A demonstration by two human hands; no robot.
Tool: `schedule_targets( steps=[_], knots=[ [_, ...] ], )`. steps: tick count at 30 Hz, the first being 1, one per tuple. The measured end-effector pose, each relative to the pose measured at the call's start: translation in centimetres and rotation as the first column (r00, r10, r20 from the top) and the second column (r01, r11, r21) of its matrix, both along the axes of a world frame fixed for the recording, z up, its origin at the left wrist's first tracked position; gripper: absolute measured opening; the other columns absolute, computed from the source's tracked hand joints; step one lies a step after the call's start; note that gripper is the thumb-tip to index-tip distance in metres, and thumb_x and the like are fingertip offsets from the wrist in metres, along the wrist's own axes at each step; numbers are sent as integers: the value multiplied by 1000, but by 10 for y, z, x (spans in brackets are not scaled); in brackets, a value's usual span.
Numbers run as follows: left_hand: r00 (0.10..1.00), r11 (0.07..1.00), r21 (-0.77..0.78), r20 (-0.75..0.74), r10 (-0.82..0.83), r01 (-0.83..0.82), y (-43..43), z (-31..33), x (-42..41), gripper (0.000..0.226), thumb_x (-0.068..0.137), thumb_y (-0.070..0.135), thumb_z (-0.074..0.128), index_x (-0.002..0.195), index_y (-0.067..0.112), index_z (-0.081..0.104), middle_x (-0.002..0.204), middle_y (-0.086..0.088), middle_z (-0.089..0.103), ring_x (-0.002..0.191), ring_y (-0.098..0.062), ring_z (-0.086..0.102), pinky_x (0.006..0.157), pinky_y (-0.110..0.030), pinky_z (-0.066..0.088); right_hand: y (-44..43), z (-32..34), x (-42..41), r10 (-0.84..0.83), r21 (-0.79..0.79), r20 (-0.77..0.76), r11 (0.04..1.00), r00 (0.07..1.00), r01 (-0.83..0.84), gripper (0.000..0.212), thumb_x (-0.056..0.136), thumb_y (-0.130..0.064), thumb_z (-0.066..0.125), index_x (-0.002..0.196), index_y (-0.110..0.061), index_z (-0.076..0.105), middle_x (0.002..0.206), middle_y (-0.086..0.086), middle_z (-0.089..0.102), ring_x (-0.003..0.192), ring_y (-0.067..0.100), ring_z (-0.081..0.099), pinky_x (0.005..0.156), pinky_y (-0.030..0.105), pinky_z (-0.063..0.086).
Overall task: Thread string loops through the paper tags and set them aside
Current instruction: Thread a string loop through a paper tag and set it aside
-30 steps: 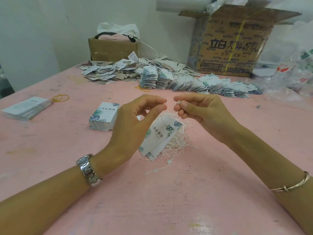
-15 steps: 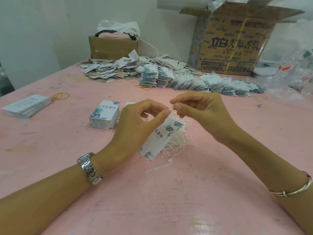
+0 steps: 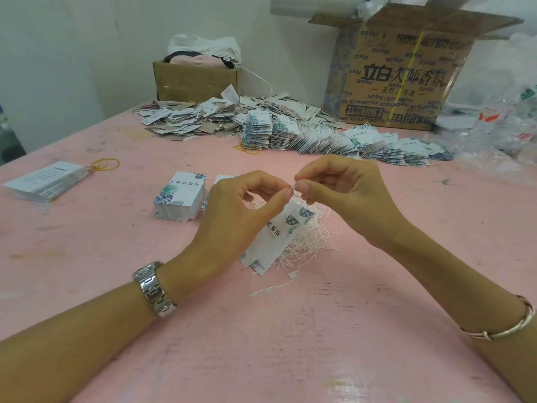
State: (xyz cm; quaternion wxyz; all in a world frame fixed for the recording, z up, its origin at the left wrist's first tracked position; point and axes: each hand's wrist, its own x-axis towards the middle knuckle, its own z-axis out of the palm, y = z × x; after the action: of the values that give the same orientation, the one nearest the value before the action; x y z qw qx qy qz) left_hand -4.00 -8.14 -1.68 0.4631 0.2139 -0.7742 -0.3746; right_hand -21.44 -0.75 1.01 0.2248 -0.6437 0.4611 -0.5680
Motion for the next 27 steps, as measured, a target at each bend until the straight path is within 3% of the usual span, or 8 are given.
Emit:
schedule_targets(
  steps=[8,12,18,27],
  knots=[
    [1000,1000,-8,5,-2,2,1,1,0,2,86,29,73,85,28,74,81,16,73,77,1,63,76,-17,41,1,-2,0,-18,-1,-40,1000,999,18,15,81,-7,72,95,-1,69,79,4,70,70,14,64,70,24,53],
    [1000,999,-43,25,17,-16,0,-1,0,3,87,30,72,84,29,72,79,17,71,77,1,62,76,-13,39,2,-3,2,-54,-40,-132,998,990,49,11,84,-8,72,93,-3,69,80,-2,71,75,14,67,72,26,53],
    [997,957,-289,59,51,-31,1,0,2,8,93,25,67,91,17,67,84,13,66,81,-2,59,76,-5,36,2,0,3,-3,58,29,998,1000,1,16,77,-8,72,90,1,69,71,9,67,63,17,62,63,26,52],
    [997,955,-296,66,30,-9,-2,-1,3,5,88,14,71,84,14,68,81,14,64,78,3,55,76,-5,33,3,-2,5,4,143,78,990,997,-15,13,73,-5,73,85,1,71,66,12,68,60,21,61,61,28,53]
  ],
)
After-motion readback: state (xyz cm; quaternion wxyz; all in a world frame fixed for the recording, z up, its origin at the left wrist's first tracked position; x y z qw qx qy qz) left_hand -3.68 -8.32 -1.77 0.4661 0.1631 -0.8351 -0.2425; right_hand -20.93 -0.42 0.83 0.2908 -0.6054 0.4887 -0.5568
